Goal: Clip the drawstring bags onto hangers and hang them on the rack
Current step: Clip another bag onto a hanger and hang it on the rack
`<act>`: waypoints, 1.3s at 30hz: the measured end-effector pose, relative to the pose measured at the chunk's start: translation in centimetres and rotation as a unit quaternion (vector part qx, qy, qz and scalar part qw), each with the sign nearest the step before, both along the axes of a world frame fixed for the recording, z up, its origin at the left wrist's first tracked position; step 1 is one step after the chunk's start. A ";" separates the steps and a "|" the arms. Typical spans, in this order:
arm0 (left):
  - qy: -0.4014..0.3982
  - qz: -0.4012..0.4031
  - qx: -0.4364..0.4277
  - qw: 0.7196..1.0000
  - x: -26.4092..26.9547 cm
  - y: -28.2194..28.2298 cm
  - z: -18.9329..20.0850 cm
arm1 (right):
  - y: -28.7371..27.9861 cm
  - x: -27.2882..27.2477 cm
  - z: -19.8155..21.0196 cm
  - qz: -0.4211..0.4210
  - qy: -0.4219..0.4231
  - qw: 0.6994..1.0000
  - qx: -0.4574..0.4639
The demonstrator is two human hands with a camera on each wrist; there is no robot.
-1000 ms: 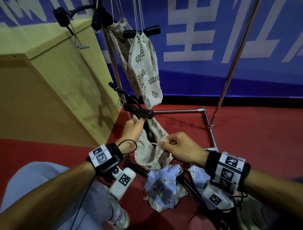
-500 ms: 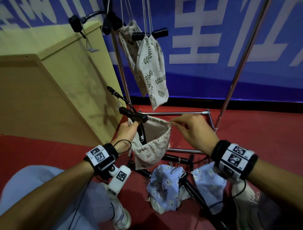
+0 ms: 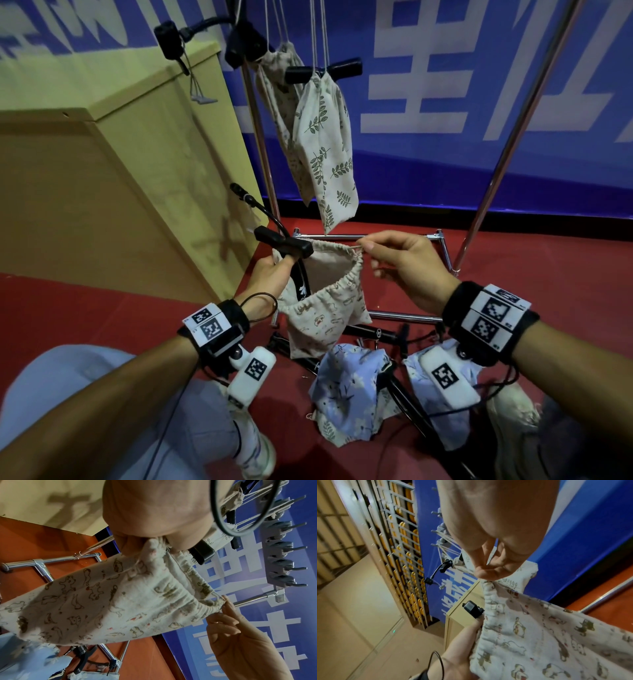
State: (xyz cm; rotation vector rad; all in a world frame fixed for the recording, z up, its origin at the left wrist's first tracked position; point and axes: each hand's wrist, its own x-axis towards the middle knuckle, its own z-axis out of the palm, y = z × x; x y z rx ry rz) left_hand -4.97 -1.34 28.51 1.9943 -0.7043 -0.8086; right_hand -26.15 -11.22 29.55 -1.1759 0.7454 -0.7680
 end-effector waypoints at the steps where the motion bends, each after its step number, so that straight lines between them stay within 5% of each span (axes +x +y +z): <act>1: -0.002 0.000 0.000 1.000 0.0 -0.1 0.0 | 0.0 0.0 0.0 0.011 -0.010 0.999 0.032; 8: -0.002 -0.007 0.009 1.000 0.0 -0.4 -0.8 | -0.3 0.1 0.2 0.155 -0.151 0.945 0.244; 12: 0.008 -0.020 0.032 0.999 0.5 -0.6 -1.4 | -0.6 -0.2 1.0 0.189 -0.119 0.938 0.264; 16: 0.020 0.008 0.047 0.999 1.8 -0.9 -1.6 | -2.9 -0.9 1.4 0.088 -0.079 0.961 0.251; 20: 0.193 0.061 -0.009 0.979 4.7 -1.5 -1.5 | -6.0 -1.9 -0.7 -0.004 0.044 0.969 0.245; 25: 0.253 0.122 -0.020 0.959 9.5 -1.2 -0.5 | -9.6 -4.4 -2.6 -0.161 0.143 0.945 0.246; 29: 0.324 0.166 -0.043 0.930 13.3 -0.7 0.4 | -11.9 -6.7 -2.9 -0.273 0.145 0.919 0.247; 33: 0.293 0.193 -0.090 0.932 12.5 -1.5 1.2 | -11.6 -5.9 -2.2 -0.357 0.130 0.908 0.179; 39: 0.278 0.041 -0.144 0.949 5.5 -1.3 5.6 | -6.5 -1.1 3.1 -0.102 0.046 0.994 0.017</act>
